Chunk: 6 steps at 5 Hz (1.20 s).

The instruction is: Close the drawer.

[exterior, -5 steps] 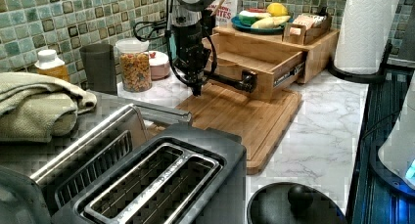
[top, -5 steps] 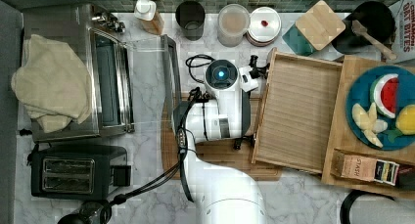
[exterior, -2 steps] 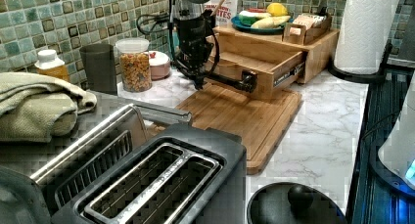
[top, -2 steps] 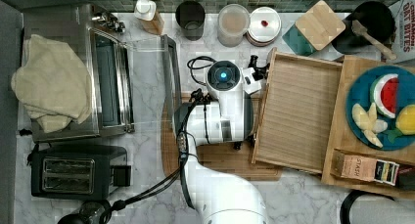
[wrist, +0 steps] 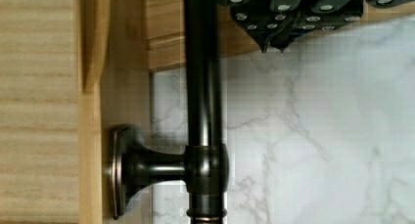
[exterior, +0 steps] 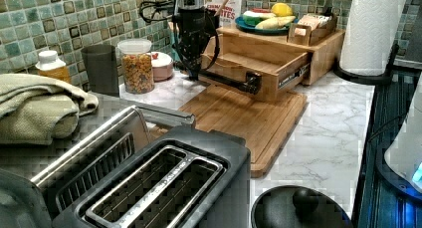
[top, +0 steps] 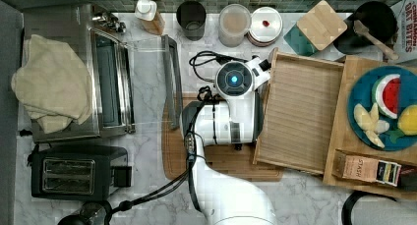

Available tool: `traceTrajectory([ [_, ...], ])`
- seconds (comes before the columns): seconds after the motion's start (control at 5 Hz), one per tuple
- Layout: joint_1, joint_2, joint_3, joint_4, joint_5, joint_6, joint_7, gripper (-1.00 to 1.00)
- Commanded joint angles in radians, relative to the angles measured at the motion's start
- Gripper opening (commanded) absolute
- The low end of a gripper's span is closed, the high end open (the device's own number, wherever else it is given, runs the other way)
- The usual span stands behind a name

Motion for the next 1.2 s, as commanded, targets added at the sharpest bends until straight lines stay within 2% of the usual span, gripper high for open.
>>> traceTrajectory([
  [0.2,-0.145,-0.073,-0.081,-0.052,-0.059,-0.09,-0.086,-1.0],
  [0.4,-0.154,-0.09,-0.145,-0.012,-0.113,-0.132,-0.135,-1.0],
  [0.6,-0.21,-0.073,-0.181,-0.037,-0.149,-0.012,-0.235,-1.0],
  [0.8,-0.268,-0.023,-0.193,-0.006,-0.123,0.028,-0.354,-1.0],
  [1.0,-0.278,-0.006,-0.237,0.028,-0.14,-0.033,-0.347,-1.0],
  [1.2,-0.286,0.005,-0.311,0.057,-0.206,-0.047,-0.364,-1.0],
])
